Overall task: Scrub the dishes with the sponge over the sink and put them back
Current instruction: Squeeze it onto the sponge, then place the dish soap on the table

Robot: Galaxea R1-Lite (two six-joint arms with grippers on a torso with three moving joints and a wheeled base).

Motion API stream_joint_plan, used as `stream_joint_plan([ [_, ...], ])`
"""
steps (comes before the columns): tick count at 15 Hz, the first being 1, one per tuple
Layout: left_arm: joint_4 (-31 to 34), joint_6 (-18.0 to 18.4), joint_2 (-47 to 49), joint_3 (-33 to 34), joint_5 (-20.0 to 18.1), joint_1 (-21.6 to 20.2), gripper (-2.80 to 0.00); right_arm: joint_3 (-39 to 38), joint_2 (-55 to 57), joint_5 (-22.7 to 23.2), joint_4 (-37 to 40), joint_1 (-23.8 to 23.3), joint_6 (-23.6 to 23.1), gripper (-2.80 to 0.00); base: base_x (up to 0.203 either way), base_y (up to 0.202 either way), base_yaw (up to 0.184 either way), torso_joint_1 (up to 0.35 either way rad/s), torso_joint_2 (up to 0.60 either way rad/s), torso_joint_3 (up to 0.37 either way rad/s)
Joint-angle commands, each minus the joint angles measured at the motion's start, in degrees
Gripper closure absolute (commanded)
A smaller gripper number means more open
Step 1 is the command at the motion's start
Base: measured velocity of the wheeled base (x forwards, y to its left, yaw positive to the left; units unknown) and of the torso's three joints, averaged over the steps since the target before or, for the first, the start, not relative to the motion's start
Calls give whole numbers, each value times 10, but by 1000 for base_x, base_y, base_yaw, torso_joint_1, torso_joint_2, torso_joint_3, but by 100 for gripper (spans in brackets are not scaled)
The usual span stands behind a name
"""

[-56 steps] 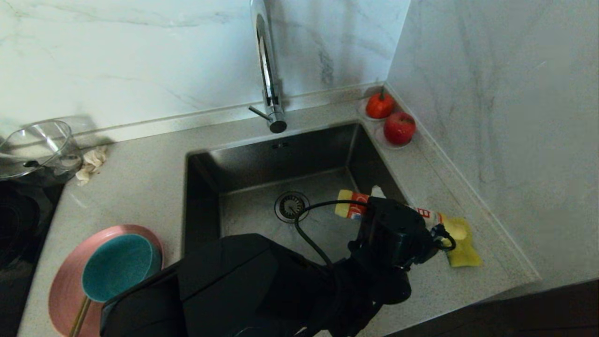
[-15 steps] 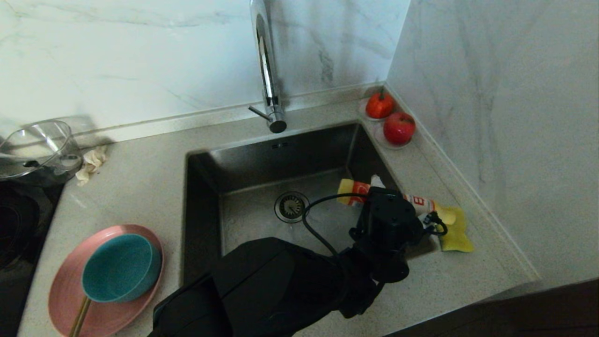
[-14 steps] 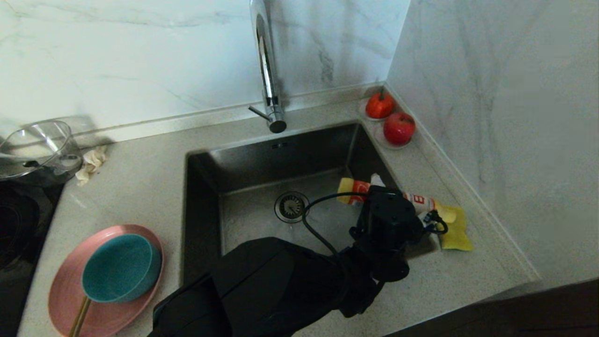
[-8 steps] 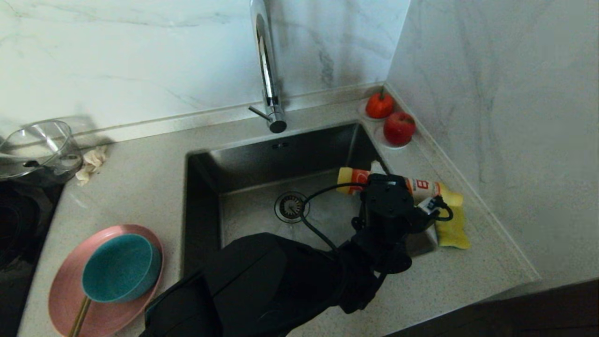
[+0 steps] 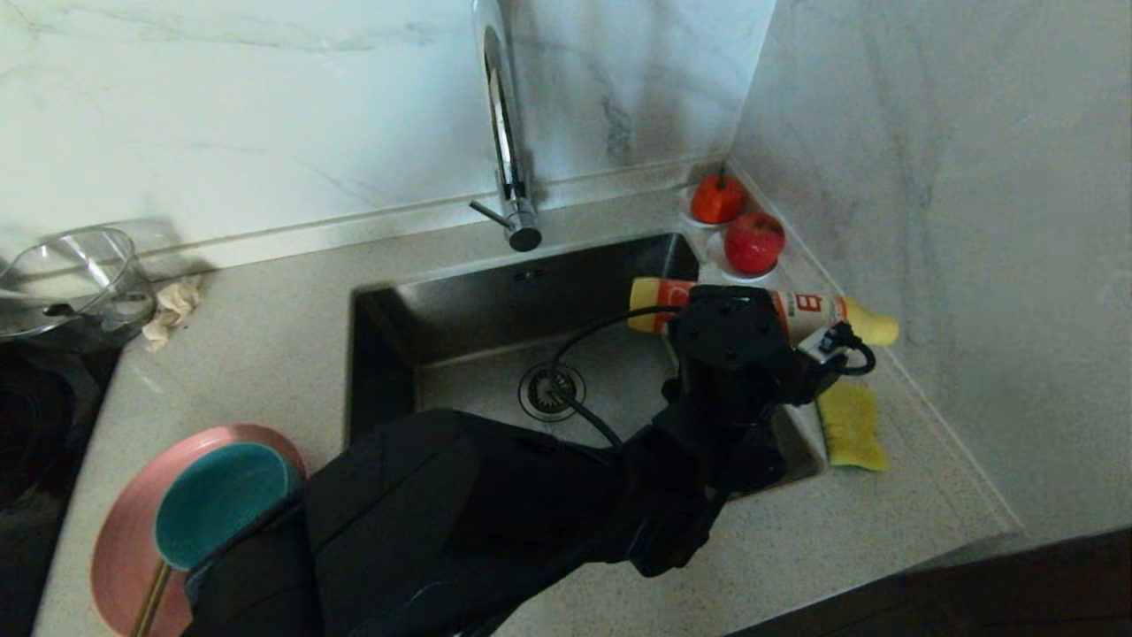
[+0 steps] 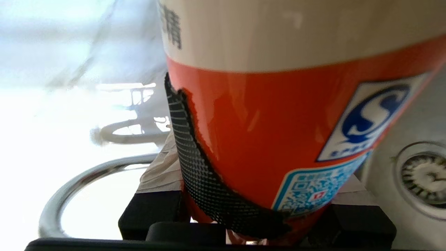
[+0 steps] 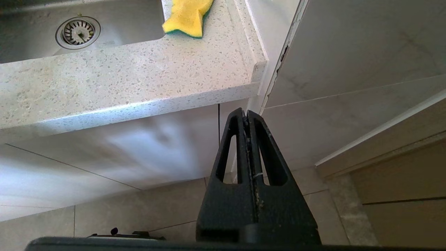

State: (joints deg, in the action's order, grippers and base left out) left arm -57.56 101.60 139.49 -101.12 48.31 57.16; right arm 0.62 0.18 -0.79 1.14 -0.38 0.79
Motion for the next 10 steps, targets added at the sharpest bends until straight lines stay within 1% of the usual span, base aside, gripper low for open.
stream_joint_plan([
  [1, -5, 5, -62, 39, 6, 5, 0, 0, 0, 0, 0, 0, 0, 0, 0, 0, 0, 0, 0, 0],
  [3, -6, 5, -93, 57, 15, 11, 0, 0, 0, 0, 0, 0, 0, 0, 0, 0, 0, 0, 0, 0],
  [6, -7, 5, -132, 59, 49, 29, 0, 0, 0, 0, 0, 0, 0, 0, 0, 0, 0, 0, 0, 0],
  [8, -14, 2, -163, 63, 80, 38, 0, 0, 0, 0, 0, 0, 0, 0, 0, 0, 0, 0, 0, 0],
  [10, -49, -1, -189, 70, 112, 42, 0, 0, 0, 0, 0, 0, 0, 0, 0, 0, 0, 0, 0, 0],
])
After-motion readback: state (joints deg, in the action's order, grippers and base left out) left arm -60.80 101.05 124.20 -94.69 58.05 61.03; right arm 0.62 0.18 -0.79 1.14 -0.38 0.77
